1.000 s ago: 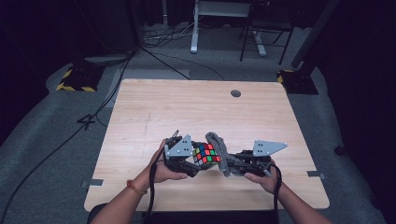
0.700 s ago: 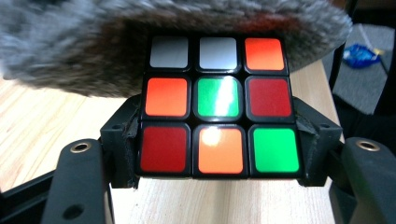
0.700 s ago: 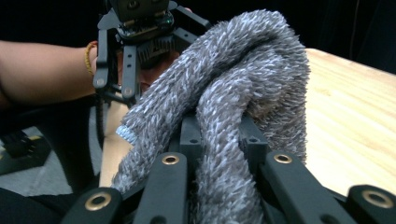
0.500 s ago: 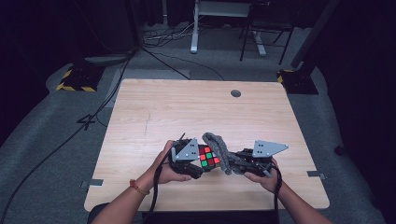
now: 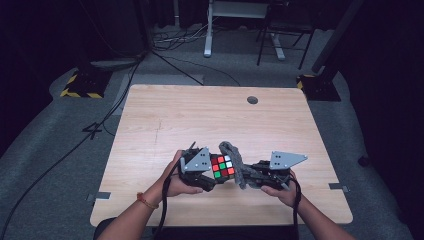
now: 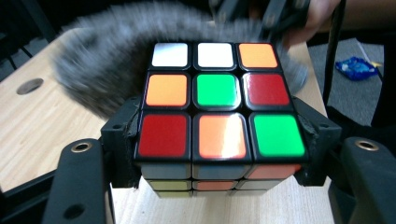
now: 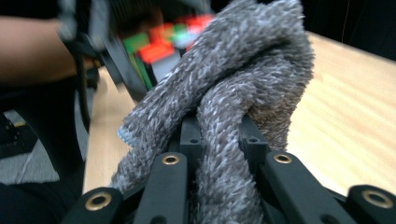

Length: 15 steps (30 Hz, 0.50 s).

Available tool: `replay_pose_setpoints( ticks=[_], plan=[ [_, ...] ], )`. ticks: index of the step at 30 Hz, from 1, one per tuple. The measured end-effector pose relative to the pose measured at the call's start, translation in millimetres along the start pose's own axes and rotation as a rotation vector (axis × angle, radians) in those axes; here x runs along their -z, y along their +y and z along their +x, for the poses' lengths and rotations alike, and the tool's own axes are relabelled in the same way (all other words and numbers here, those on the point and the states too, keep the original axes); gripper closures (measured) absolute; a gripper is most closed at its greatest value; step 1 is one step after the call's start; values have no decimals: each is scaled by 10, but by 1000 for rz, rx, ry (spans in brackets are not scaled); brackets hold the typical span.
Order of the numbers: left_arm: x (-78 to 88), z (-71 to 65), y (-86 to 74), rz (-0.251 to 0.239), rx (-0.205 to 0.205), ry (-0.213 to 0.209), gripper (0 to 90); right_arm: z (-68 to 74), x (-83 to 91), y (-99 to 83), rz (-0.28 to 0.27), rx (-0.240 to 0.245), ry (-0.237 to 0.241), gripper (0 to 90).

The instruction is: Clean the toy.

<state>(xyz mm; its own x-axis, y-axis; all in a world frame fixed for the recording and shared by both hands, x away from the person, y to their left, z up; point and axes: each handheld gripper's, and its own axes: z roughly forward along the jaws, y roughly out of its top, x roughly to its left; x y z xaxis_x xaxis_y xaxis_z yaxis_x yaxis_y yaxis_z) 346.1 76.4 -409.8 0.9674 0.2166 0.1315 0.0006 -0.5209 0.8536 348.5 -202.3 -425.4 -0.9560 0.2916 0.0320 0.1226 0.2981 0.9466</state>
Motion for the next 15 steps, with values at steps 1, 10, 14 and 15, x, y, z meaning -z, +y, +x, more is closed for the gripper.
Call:
replay_pose_setpoints(
  ticks=[1, 10, 14, 15],
  plan=[
    [-16, -6, -3, 7, 1, 0, 330, 9, 12, 12, -8, 3, 4, 772],
    [-109, -40, -1, 51, -22, 5, 332, 45, 24, 56, -4, 38, -34, 772],
    [12, -37, 47, -19, -14, 12, 333, 6, 3, 32, 51, 31, -75, 773],
    [46, -32, 62, -34, -19, 13, 333, -8, -13, 10, 71, 26, -81, 773]
  ],
)
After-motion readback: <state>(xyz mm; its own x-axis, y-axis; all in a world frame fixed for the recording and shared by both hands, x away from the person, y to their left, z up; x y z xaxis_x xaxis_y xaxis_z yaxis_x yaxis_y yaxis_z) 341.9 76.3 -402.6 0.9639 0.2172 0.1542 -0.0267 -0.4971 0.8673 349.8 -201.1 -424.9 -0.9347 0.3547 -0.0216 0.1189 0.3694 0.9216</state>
